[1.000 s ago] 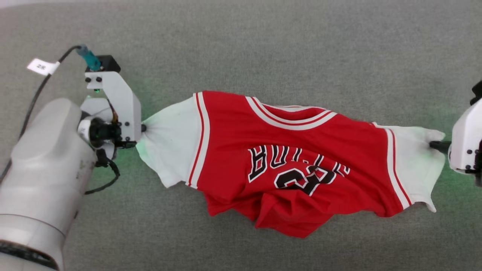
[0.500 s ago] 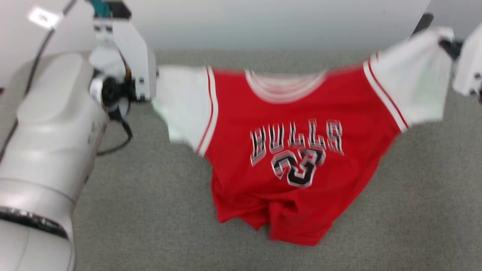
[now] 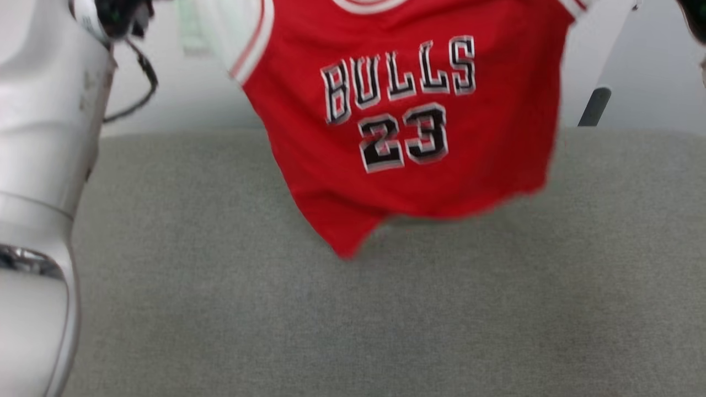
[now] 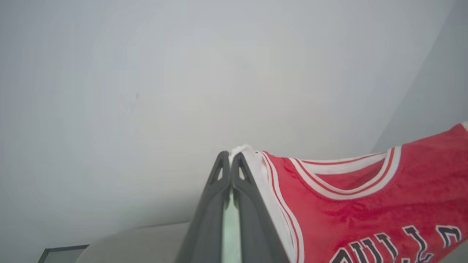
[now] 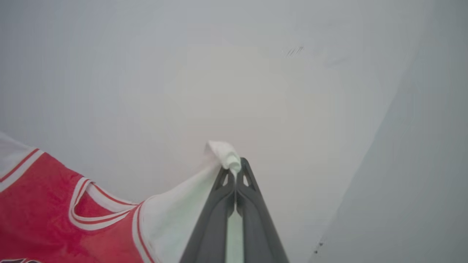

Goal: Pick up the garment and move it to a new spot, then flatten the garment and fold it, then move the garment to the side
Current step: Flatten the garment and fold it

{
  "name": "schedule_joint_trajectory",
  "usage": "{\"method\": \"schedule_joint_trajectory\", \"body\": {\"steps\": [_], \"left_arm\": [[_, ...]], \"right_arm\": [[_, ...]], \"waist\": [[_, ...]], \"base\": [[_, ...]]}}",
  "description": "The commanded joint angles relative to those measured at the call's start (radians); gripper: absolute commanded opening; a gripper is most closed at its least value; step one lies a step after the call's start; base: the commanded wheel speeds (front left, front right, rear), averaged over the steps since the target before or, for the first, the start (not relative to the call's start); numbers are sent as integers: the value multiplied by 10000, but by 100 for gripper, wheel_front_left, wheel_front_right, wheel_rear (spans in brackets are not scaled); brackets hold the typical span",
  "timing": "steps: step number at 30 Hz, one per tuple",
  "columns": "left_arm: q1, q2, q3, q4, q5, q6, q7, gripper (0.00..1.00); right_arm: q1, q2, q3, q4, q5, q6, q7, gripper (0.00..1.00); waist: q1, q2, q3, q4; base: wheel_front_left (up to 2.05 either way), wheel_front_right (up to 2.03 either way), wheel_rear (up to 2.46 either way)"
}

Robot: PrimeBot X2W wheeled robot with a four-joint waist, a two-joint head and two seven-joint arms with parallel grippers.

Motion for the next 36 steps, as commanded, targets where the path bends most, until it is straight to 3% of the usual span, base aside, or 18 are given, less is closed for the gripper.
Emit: {"method": "schedule_joint_trajectory", "body": {"steps": [1,9,13,21,27,31,34,36], "left_arm": [[-244,-18,52,74,0,56,-169,0],[-948,-255,34,727,102,-87,-901,0],[-1234,-325,-21,969,147,-183,-1039,0],[-2284,-161,-254,993,483,-313,-1431,0],[-3201,-206,-339,821,816,-143,-2530,0],[-4056,-423,-293,611,1022,-10,-3772,0],[-4872,-601,-152,494,1076,19,-4696,0],[-5484,-768,6,427,991,-12,-5137,0]], "right_arm": [[-202,165,99,307,-52,-7,-196,0],[-1125,762,814,2059,342,-7,-800,0],[-1486,751,1122,2484,585,-7,-1046,0],[-2606,471,1430,2817,794,-7,-1667,0],[-3653,249,1238,3223,117,-7,-3061,0],[-4524,3,838,3647,-1000,-7,-4292,0],[-5128,-268,229,3338,-2159,-7,-4600,0],[-5416,-372,-339,2514,-3054,-7,-4615,0]], "waist": [[-1,0,-235,-26],[-1,0,-482,-49],[-1,0,-219,-86],[-1,0,1904,-228],[-1,0,3521,-283],[-1,0,4730,-134],[-1,0,5507,68],[-1,0,6086,211]], "base": [[0,0,0],[0,0,0],[0,0,0],[0,0,0],[0,0,0],[0,0,0],[0,0,0],[0,0,0]]}}
